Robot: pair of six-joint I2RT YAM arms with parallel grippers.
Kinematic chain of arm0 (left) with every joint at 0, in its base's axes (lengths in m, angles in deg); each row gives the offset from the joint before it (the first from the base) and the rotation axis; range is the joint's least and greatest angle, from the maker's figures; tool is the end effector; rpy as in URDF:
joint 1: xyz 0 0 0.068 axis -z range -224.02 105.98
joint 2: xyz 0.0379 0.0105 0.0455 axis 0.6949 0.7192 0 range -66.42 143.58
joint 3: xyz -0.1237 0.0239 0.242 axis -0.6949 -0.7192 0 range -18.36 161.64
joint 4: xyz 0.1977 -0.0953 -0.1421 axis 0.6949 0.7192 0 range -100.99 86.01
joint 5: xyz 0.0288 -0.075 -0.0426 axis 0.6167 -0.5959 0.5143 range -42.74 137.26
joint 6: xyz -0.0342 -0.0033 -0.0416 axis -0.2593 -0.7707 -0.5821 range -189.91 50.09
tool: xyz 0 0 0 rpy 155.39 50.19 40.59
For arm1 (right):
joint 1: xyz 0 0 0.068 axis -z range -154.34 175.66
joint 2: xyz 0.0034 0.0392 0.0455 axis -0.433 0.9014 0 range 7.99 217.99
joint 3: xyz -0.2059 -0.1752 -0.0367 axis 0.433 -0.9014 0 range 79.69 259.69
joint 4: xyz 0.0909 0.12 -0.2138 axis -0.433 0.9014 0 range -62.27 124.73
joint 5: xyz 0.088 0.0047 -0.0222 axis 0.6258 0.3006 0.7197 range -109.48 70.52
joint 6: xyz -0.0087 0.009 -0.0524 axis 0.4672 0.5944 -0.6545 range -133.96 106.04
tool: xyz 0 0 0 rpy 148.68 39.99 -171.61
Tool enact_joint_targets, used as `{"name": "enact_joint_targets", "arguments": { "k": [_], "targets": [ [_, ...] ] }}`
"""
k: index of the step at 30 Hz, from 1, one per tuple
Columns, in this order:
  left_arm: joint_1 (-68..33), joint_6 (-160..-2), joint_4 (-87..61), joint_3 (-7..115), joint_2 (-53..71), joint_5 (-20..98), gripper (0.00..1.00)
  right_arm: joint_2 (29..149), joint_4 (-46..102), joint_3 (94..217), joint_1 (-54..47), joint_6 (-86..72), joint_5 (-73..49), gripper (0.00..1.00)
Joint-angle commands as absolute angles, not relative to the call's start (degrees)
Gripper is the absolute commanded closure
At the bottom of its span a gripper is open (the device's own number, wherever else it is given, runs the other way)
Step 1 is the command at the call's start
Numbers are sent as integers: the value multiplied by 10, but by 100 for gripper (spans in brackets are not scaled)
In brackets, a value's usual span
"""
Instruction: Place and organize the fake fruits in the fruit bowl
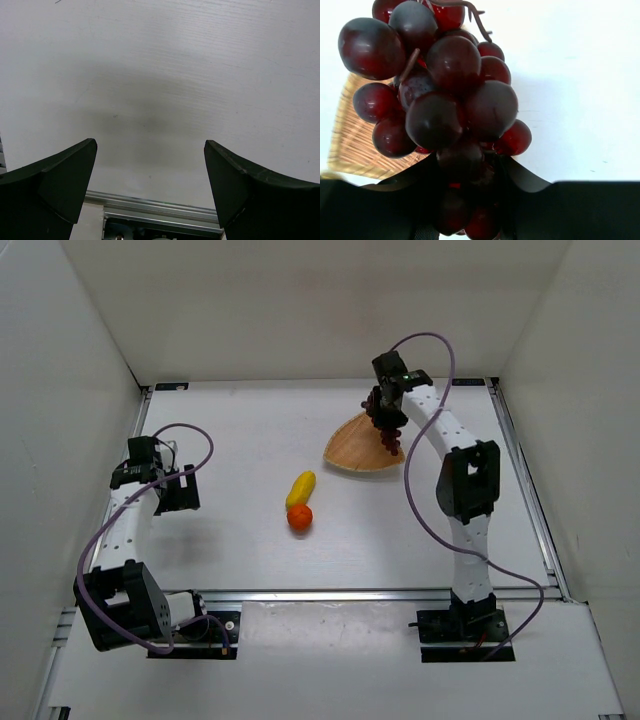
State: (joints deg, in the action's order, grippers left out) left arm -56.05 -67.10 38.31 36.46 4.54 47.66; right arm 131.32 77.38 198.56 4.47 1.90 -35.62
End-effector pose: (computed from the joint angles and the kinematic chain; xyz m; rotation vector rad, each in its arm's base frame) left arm 0.2263 0.0486 0.2530 -0.2204 2.7071 0.0857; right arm 0.4488 0.1634 0.2873 -0.0015 2.4641 -0.0777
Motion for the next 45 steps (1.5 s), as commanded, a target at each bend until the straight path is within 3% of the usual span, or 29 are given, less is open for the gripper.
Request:
{"name": "enact_joint_targets", "arguments": {
  "k": [1,4,5,7,8,10,14,18,24,35,37,39,41,45],
  "targets": [
    [-556,-667,382,380,38,469,1,1323,774,2016,43,-12,-327,58],
    [-556,-667,382,380,44,464,1,1323,762,2011,43,-12,-318,42],
    [-549,-661,382,380,49,464,1,1323,762,2002,38,-19,-311,28],
    [-539,-661,382,386,56,472,1,1305,762,1986,38,-26,-311,17],
    [-533,-661,382,386,61,472,1,1296,757,1976,38,-26,-311,7],
    [-520,-656,382,391,66,487,1,1261,751,1948,26,-32,-311,0],
    [-506,-656,382,391,78,487,1,1177,720,1882,-8,-41,-311,0],
    [-506,-656,382,396,91,492,1,1081,654,1727,-127,-110,-256,0],
    [-506,-656,382,396,96,492,1,1141,653,1678,-264,-97,-216,0],
    [-506,-656,382,386,85,492,1,1243,635,1721,-295,-37,-217,0],
    [-506,-656,382,386,85,492,1,1251,635,1721,-295,-32,-212,4],
    [-506,-656,382,386,85,492,1,1256,635,1721,-295,-26,-212,17],
    [-506,-656,382,386,85,492,1,1256,635,1721,-295,-26,-205,20],
    [-506,-656,382,386,85,492,1,1256,630,1731,-295,-26,-198,41]
  ]
}}
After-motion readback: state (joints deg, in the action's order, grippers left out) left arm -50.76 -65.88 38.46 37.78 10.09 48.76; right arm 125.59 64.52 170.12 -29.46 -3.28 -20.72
